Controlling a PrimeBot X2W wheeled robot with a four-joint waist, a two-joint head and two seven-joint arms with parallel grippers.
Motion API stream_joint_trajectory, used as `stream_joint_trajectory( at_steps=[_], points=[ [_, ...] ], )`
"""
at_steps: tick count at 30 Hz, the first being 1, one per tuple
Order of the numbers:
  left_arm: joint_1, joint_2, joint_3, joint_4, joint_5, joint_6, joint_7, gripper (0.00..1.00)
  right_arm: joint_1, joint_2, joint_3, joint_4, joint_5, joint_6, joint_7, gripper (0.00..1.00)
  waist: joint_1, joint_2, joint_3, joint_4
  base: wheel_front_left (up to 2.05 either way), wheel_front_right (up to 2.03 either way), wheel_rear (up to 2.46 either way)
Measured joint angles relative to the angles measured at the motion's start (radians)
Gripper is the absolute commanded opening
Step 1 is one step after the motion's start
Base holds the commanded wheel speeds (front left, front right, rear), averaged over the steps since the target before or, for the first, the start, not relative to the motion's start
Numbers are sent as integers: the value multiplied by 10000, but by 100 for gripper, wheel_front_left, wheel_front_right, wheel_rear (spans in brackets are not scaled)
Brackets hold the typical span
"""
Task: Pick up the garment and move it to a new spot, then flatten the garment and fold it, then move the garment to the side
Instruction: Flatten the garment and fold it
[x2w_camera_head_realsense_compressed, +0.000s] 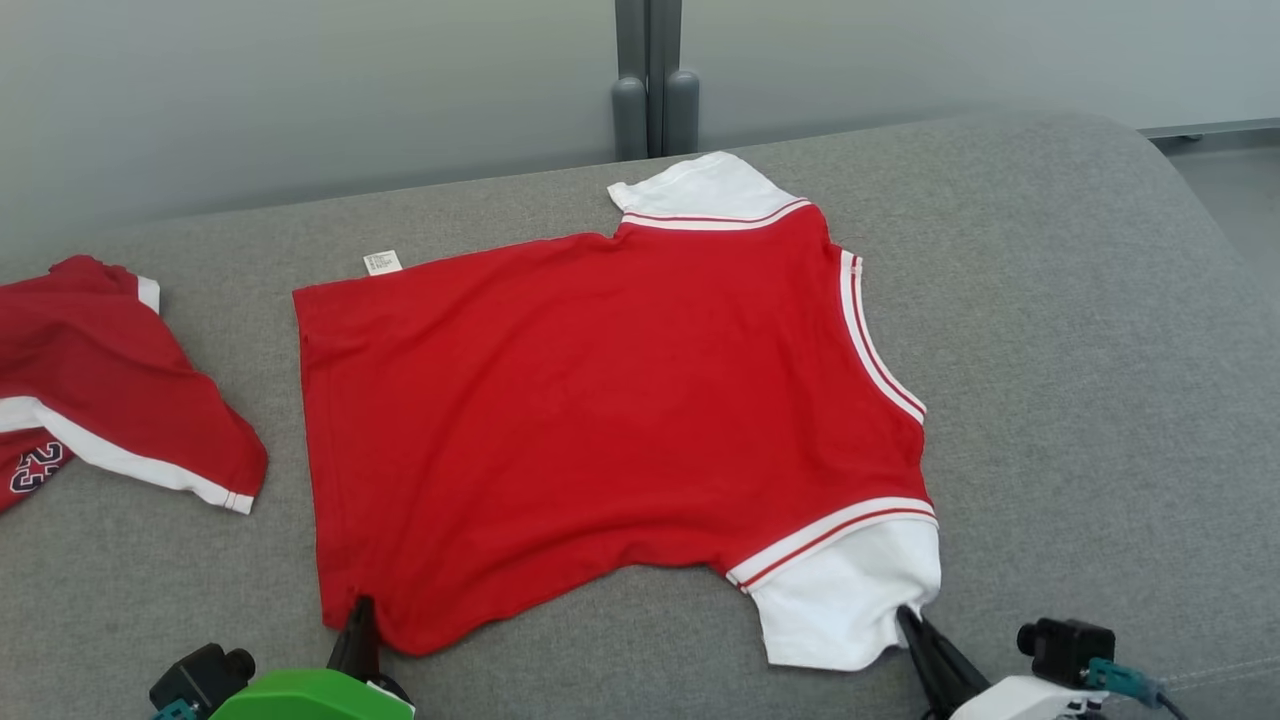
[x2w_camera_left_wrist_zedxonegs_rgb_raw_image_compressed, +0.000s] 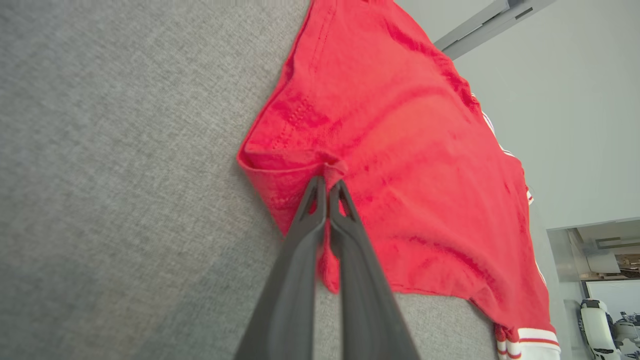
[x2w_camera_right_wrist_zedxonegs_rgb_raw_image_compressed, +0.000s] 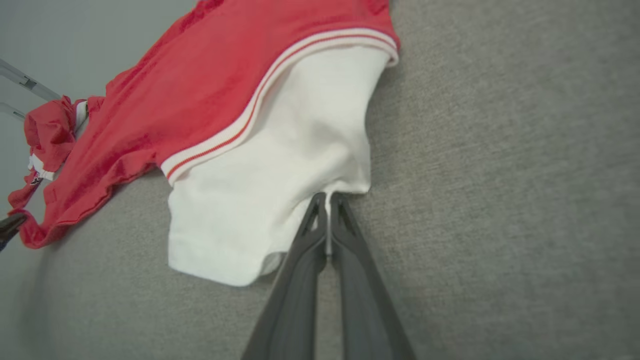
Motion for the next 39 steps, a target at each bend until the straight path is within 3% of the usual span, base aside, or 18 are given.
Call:
stream_joint_trajectory(
  at_steps=[17, 21, 32, 39],
  points=[
    [-133, 12, 205, -600, 263, -17, -585, 0, -441, -500, -1035, -1837, 1104, 88, -121, 0, 0, 0, -112, -163, 0, 0, 0],
    [-425, 33, 184, -510, 430, -15, -577, 0, -870, -541, -1108, -1716, 1356, 88, 54, 0, 0, 0, -88, -156, 0, 0, 0],
    [-2281, 13, 165, 571, 742, 4, -489, 0, -2935, -826, -838, -516, 1507, 82, 1843, 0, 0, 0, 413, 2, 0, 0, 0],
    [-3156, -2, 495, 1672, 867, 94, -587, 0, -4370, -882, -803, 284, 1452, -115, 2592, 0, 1, 0, 860, 108, 0, 0, 0]
  ],
)
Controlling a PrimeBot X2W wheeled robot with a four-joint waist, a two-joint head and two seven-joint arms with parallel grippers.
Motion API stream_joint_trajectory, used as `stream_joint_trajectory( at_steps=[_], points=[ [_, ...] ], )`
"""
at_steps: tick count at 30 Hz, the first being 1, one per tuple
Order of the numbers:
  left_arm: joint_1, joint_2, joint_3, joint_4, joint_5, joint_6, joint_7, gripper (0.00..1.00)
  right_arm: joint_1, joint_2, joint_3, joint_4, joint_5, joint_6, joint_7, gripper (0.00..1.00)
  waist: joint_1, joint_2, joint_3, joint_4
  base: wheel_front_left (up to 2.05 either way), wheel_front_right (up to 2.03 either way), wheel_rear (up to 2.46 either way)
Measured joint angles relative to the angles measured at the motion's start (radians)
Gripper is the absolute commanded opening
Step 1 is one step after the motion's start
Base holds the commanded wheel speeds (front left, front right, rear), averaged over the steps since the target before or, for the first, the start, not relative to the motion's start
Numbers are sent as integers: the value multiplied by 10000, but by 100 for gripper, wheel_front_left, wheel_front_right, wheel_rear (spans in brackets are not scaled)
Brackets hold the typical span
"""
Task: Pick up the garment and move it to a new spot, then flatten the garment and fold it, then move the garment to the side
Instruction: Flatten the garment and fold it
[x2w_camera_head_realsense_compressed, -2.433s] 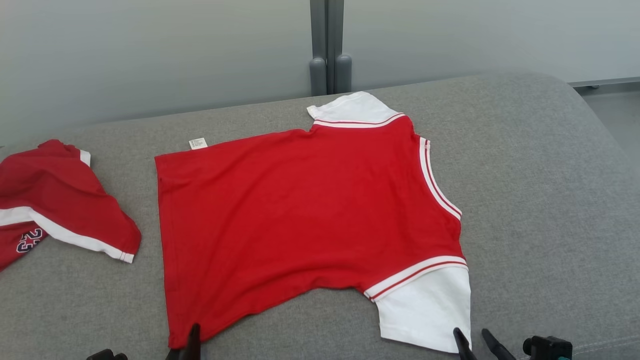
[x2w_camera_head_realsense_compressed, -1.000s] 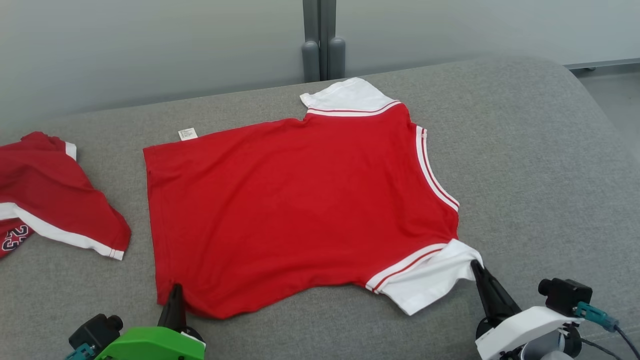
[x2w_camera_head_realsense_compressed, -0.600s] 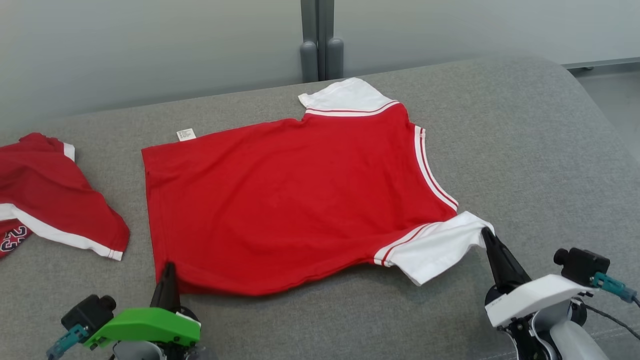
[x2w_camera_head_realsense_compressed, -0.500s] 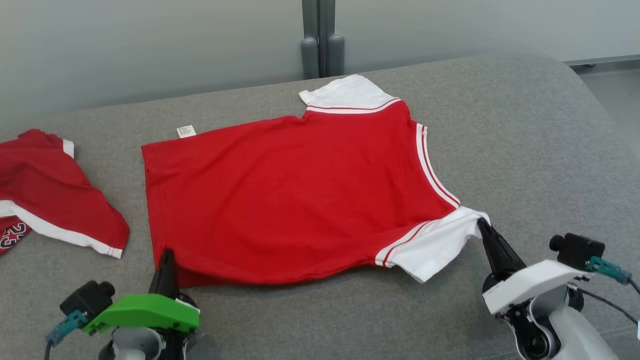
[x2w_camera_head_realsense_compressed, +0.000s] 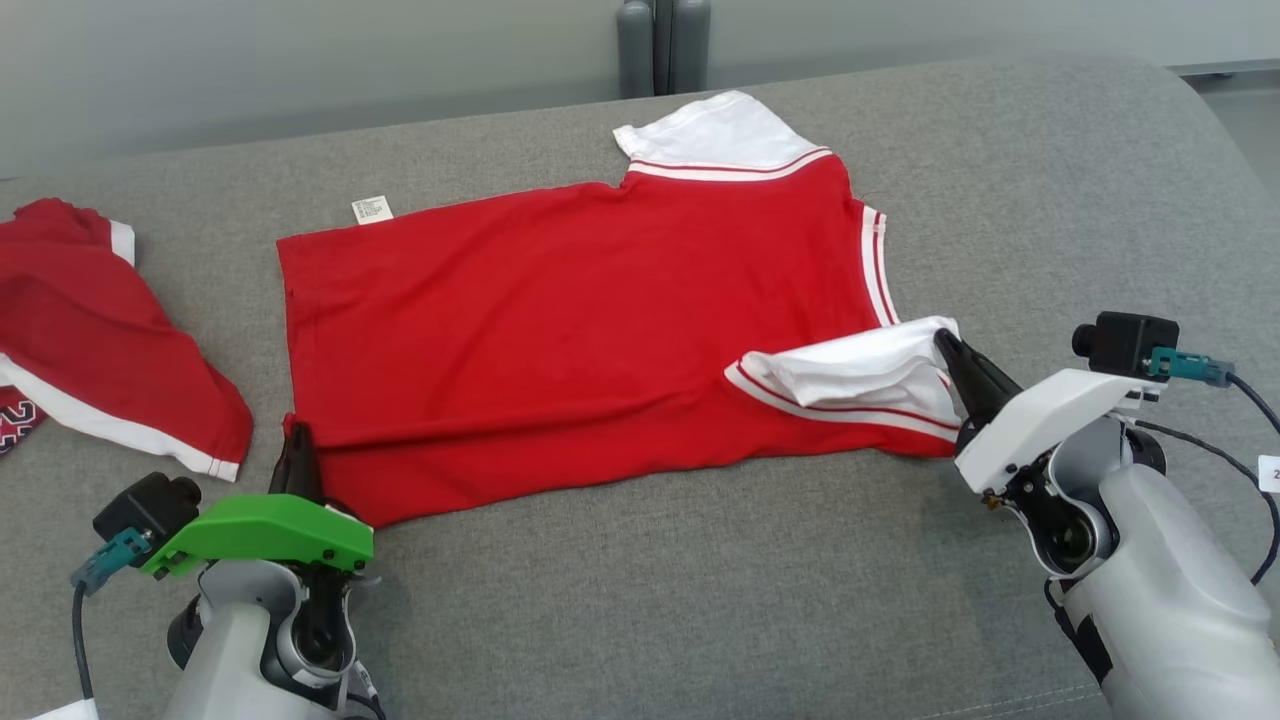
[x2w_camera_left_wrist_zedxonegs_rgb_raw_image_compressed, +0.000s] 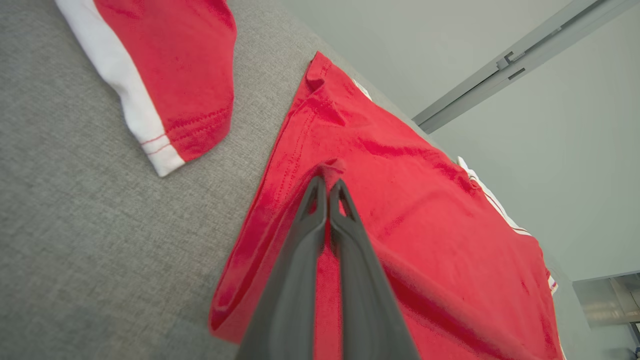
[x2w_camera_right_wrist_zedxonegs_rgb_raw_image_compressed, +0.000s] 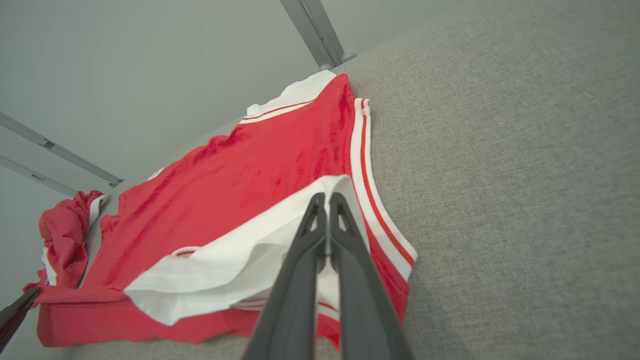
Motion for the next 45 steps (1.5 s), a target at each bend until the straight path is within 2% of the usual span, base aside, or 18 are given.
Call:
stream_joint_trajectory(
  at_steps=[7, 13, 14, 15, 16, 17, 29, 35, 39, 45],
  points=[
    [-684, -35, -86, 966, 322, 29, -79, 0, -730, 209, 8, 1049, 6, -232, 410, 0, 2, 0, 305, 48, 0, 0, 0],
    [-1259, -63, -305, 1409, 428, 29, -148, 0, -1314, 320, -79, 1733, 71, -257, 506, 2, 1, 0, 400, 65, 0, 0, 0],
    [-1338, -65, -326, 1450, 437, 29, -169, 43, -1397, 357, -153, 1808, 138, -268, 504, 35, 1, 0, 406, 68, 0, 0, 0],
    [-1420, -69, -339, 1519, 437, 29, -174, 87, -1483, 397, -232, 1902, 213, -268, 504, 56, 1, 0, 413, 72, 0, 0, 0],
    [-1494, -75, -343, 1592, 439, 29, -176, 100, -1559, 422, -286, 1973, 255, -270, 497, 91, 1, 0, 419, 75, 0, 0, 0],
    [-1552, -75, -351, 1643, 474, 29, -178, 100, -1637, 445, -334, 2048, 267, -288, 466, 100, 1, 0, 426, 79, 0, 0, 0],
    [-2107, -40, -343, 2096, 775, -21, -341, 100, -2616, 548, -1051, 2435, 765, -299, -570, 100, 0, 0, 488, 136, 0, 0, 0],
    [-2008, -2, -351, 2109, 775, -359, -435, 100, -2686, 96, -1202, 2410, 744, -140, -1340, 100, 0, 0, 417, 159, 0, 0, 0],
    [-1402, -4, -336, 2104, 759, -560, -437, 100, -2323, -138, -1103, 2376, 562, -17, -1814, 100, -1, 0, 329, 171, 0, 0, 0],
    [-500, -6, -224, 2138, 447, -642, -439, 100, -1190, 19, -876, 2380, 539, 86, -2355, 100, -1, 0, 175, 185, 0, 0, 0]
  ],
)
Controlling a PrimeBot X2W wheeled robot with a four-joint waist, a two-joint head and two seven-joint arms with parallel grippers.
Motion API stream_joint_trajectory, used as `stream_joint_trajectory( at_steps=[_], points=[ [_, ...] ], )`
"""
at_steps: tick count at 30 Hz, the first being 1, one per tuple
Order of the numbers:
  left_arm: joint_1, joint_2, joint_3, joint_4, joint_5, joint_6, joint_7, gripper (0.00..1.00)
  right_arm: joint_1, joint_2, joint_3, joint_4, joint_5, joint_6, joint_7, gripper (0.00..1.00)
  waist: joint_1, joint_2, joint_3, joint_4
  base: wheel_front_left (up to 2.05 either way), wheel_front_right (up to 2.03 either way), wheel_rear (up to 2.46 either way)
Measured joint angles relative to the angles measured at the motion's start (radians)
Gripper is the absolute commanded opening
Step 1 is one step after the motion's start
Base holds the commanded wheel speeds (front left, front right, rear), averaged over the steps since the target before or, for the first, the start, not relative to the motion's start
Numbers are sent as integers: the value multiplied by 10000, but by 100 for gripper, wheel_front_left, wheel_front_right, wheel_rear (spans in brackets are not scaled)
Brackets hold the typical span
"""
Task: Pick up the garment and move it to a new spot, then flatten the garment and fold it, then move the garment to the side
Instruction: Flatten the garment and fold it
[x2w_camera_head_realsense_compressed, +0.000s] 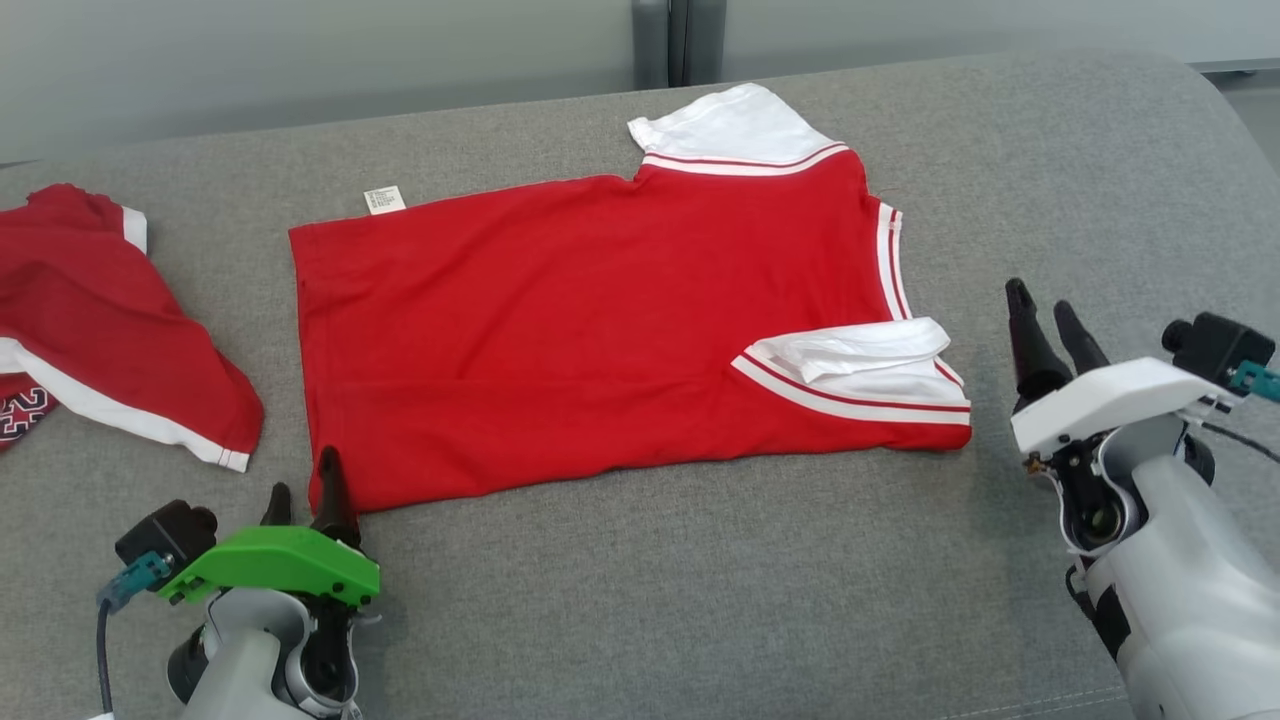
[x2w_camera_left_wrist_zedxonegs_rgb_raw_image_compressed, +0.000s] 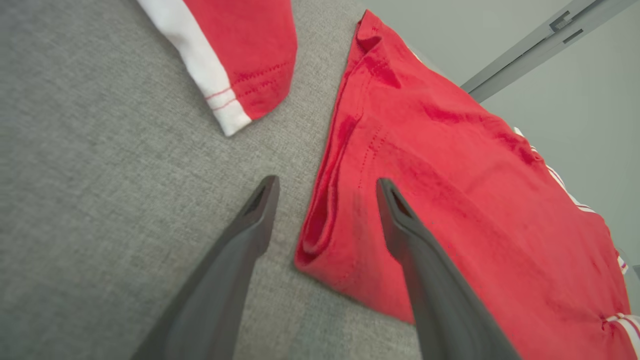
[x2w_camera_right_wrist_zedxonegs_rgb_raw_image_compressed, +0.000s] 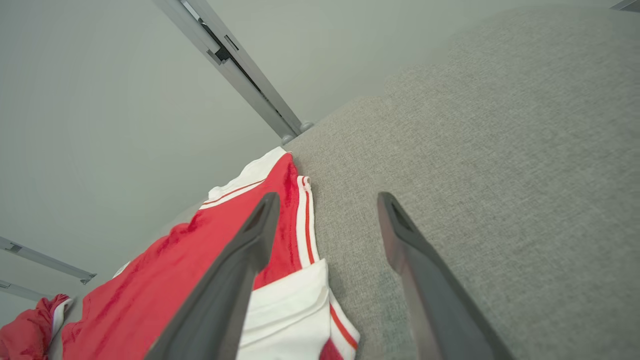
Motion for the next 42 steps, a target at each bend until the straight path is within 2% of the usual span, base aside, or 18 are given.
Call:
stream_joint_trajectory(
  at_steps=[11, 20, 26, 29, 32, 33, 34, 35, 37, 38, 39, 42],
  points=[
    [483, -8, -132, -88, -276, -136, 238, 100, 1089, 545, 472, 67, -79, 31, -142, 100, 0, 0, -212, -30, 0, 0, 0],
    [489, -23, -244, -249, -566, -176, 435, 99, 1445, 663, 696, 424, -59, 48, -150, 100, 0, 0, -178, -88, 0, 0, 0],
    [467, -23, -359, -366, -709, -174, 462, 73, 1474, 784, 857, 491, 0, 117, -153, 100, 0, 0, -91, -101, 0, 0, 0],
    [434, -25, -395, -399, -721, -169, 506, 49, 1410, 851, 924, 558, 138, 119, -146, 100, 0, 0, -42, -109, 0, 0, 0],
    [345, -25, -424, -399, -732, -153, 541, 34, 1261, 888, 895, 677, 431, 119, -100, 99, 0, 0, 13, -117, 0, 0, 0],
    [311, -40, -441, -397, -732, -151, 543, 30, 1209, 897, 888, 725, 566, 119, -35, 80, 0, 0, 32, -119, 0, 0, 0],
    [277, -59, -466, -395, -732, -146, 546, 28, 1155, 895, 878, 757, 640, 121, -33, 73, 0, 0, 53, -118, 0, 0, 0],
    [235, -77, -489, -401, -732, -115, 554, 22, 1081, 897, 849, 782, 704, 121, -19, 57, 0, 0, 81, -113, 0, 0, 0],
    [180, -88, -483, -397, -740, -102, 546, 6, 907, 897, 838, 849, 867, 119, 58, 41, 0, 0, 135, -100, 0, 0, 0],
    [152, -90, -483, -397, -767, -86, 543, 0, 817, 897, 853, 878, 897, 119, 86, 16, 0, 0, 154, -95, 0, 0, 0],
    [120, -92, -485, -395, -790, -77, 539, 0, 738, 895, 918, 917, 911, 119, 151, 0, 0, 0, 172, -91, 0, 0, 0],
    [58, -94, -516, -399, -807, -77, 527, 0, 633, 897, 1150, 926, 915, 119, 232, 0, 0, 0, 210, -66, 0, 0, 0]
  ],
)
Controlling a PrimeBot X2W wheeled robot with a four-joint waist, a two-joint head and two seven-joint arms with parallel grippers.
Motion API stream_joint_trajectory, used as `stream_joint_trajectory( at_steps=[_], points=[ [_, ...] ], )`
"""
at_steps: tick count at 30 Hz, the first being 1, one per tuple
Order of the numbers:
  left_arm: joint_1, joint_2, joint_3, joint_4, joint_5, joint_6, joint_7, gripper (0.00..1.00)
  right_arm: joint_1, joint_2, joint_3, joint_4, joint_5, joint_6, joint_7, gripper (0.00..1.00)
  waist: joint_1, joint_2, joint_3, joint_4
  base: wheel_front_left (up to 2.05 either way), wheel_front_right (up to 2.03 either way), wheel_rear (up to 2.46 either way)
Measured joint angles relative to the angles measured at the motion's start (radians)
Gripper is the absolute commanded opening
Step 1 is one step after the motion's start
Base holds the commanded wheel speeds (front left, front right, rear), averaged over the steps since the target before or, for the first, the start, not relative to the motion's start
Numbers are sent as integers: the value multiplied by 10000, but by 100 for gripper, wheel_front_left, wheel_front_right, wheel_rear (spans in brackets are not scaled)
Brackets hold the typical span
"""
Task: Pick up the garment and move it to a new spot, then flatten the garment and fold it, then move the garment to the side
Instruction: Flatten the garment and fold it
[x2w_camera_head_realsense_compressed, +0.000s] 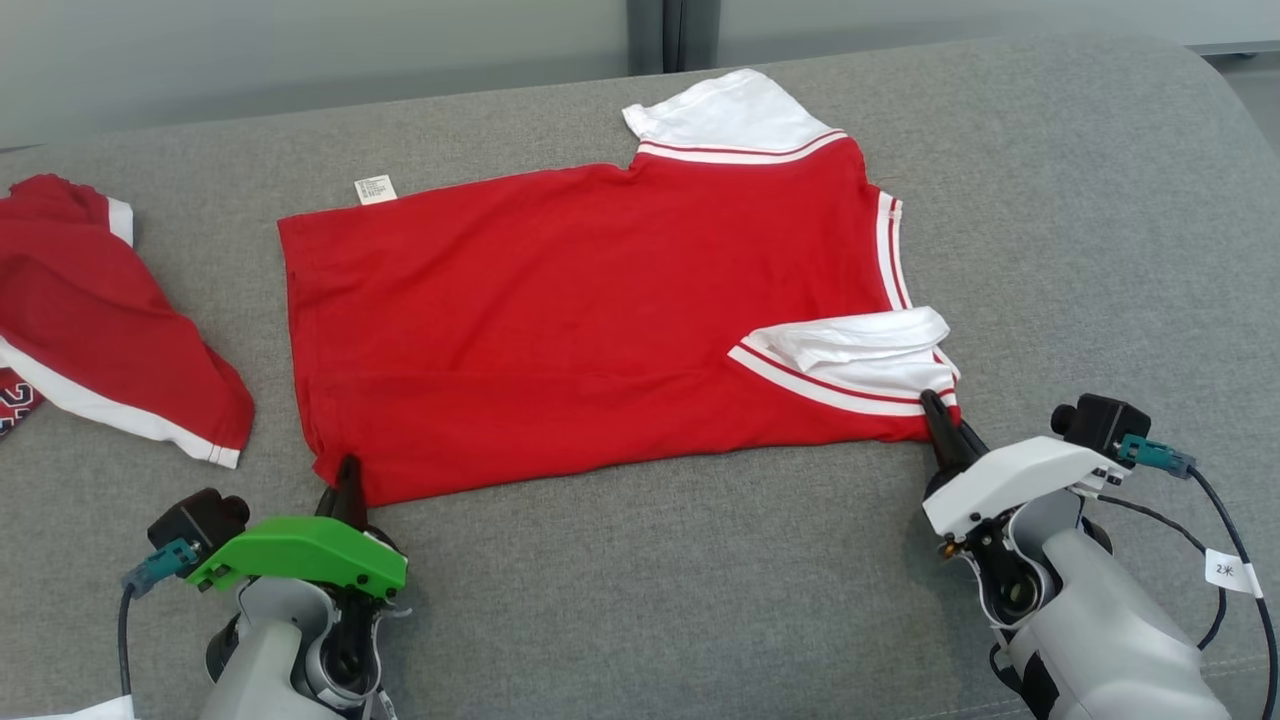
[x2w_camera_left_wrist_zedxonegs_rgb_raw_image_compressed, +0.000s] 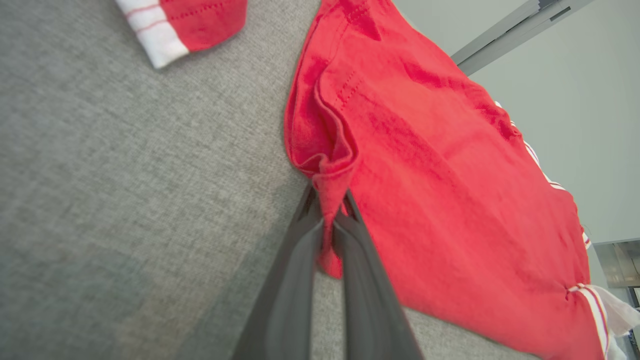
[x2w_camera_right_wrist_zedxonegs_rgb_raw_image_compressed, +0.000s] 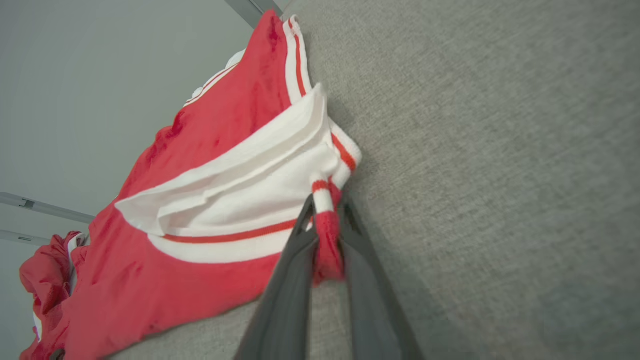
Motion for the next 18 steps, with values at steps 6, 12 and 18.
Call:
stream_joint_trajectory(
  at_steps=[6, 12, 18],
  points=[
    [-4, -6, -35, -10, -13, -4, -98, 0, -16, -6, 236, -107, 165, 0, -23, 0, 0, 0, -28, 53, 0, 0, 0],
    [21, -10, -21, -84, -100, -88, -267, 0, 72, 19, 301, -418, 472, 0, -201, 0, 0, 0, -263, 59, 0, 0, 0],
    [286, -17, 10, -184, -104, -180, -426, 0, 584, 0, 88, -857, 968, 0, -372, 0, 0, 0, -590, 54, 0, 0, 0]
  ],
)
